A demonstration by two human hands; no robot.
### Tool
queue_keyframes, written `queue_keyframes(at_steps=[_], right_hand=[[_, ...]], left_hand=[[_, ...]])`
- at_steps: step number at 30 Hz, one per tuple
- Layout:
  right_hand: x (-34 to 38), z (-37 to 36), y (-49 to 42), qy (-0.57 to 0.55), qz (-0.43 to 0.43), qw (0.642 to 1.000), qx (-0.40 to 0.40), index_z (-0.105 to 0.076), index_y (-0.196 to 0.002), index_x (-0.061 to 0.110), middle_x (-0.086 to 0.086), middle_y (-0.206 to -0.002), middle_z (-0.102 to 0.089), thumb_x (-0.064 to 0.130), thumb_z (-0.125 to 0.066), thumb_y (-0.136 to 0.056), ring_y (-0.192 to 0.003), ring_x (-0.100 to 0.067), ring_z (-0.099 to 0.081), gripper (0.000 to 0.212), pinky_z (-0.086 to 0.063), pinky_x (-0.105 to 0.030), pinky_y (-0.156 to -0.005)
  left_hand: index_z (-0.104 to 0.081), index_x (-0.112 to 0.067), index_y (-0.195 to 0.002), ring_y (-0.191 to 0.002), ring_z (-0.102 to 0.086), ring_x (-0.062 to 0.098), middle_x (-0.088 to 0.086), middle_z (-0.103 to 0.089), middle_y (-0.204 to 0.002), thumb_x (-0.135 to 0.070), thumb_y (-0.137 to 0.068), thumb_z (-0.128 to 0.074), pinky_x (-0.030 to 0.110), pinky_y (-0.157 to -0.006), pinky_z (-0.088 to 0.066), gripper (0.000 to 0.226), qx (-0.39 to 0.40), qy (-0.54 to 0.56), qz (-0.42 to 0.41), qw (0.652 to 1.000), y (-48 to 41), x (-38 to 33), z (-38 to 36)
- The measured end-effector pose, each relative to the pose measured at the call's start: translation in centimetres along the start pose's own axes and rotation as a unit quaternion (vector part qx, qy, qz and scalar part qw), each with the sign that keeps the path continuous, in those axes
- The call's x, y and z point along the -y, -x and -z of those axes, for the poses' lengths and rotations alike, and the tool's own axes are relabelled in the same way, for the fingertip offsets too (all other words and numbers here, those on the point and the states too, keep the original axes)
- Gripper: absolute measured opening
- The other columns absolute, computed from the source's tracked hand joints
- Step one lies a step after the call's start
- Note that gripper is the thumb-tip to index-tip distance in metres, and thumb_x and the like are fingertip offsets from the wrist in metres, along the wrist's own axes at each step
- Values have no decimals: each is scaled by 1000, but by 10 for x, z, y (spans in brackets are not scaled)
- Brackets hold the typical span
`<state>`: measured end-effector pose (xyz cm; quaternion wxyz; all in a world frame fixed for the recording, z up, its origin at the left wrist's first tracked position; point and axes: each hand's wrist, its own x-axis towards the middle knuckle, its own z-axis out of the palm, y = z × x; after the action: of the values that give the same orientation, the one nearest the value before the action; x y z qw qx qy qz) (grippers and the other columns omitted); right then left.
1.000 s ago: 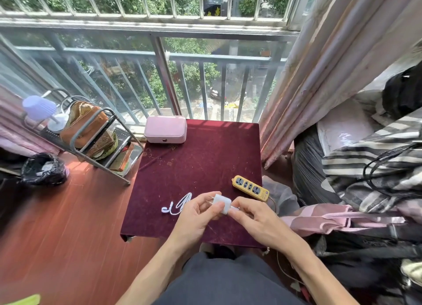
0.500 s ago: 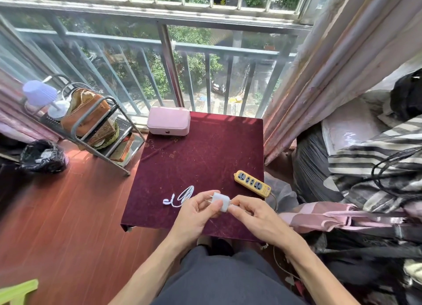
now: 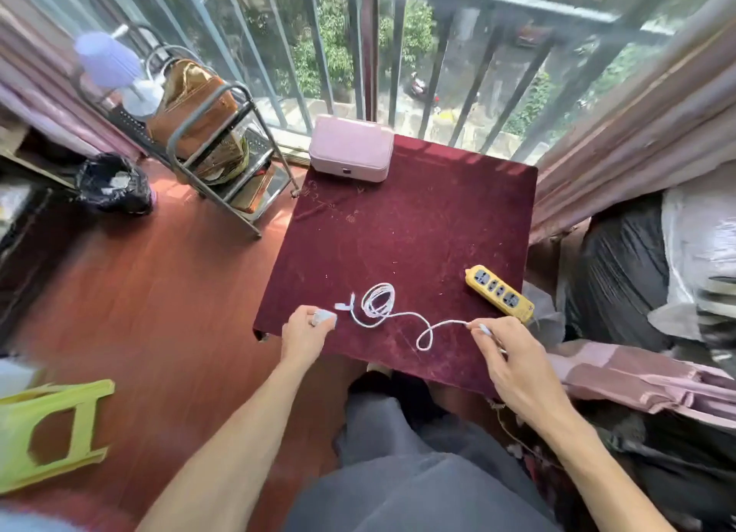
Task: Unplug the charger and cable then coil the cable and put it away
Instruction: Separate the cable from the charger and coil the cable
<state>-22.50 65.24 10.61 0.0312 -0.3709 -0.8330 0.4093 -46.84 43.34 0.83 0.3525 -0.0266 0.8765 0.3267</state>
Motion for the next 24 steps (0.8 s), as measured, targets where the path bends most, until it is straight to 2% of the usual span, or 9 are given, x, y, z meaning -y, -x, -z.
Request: queue_keyframes(at_steps=[3,6,10,16,20,22,24], right_hand=[[-1,-15,-7,31,14,999,8,-78,-116,23,9,-103,-64,41,-51,-102,-102,-5,-65,35,-54,-32,-92],[-6,-31,-17,102,21,994,19,-79,-119,19,2,-98,-60,28,-59,-103,-95,-21,-62,27,-55,-44,-88],[-13,-50,-26,149,7,987,59,-80,-118,16,-5,-98,-63,19,-66,-102,-93,-30,-61,22,-53,-52,-85],[-31,-63,-17,162,12,985,59,-79,-118,16,-5,-99,-63,21,-66,-103,-92,-29,-60,21,-53,-52,-81],[-22,-57,-13,178,22,984,9,-80,-117,18,-8,-94,-54,24,-69,-100,-85,-29,-52,21,-52,-47,-72],[-10,-45,-14,199,33,979,-13,-79,-117,22,-7,-86,-49,27,-68,-100,-77,-29,-49,21,-48,-43,-64],[4,-30,-15,227,35,973,-17,-77,-121,25,-7,-78,-54,28,-66,-102,-70,-32,-55,23,-44,-42,-62]], left_hand=[[-59,-11,-116,-102,-60,34,16,-64,-118,-26,-86,-72,34,-77,-45,37,-23,-50,59,997,-47,32,-5],[-56,-7,-107,-90,-59,33,19,-64,-114,-22,-86,-73,36,-76,-46,30,-50,-58,82,994,-83,47,-17],[-53,-3,-114,-108,-60,39,21,-61,-119,-20,-86,-77,45,-92,-49,40,-63,-96,85,990,-116,60,-32],[-49,-4,-116,-111,-59,37,18,-60,-120,-23,-82,-83,42,-86,-46,52,-48,-133,88,986,-120,71,-45],[-44,-9,-138,-120,-54,36,17,-48,-138,-36,-82,-81,47,-95,-47,73,-41,-148,91,984,-98,52,-38],[-52,-9,-133,-116,-58,33,15,-56,-131,-34,-88,-74,42,-92,-47,56,-38,-129,54,989,-77,29,-36],[-67,-10,-112,-92,-67,25,9,-69,-106,-31,-94,-66,34,-81,-48,28,42,-60,23,997,-49,-6,-37]])
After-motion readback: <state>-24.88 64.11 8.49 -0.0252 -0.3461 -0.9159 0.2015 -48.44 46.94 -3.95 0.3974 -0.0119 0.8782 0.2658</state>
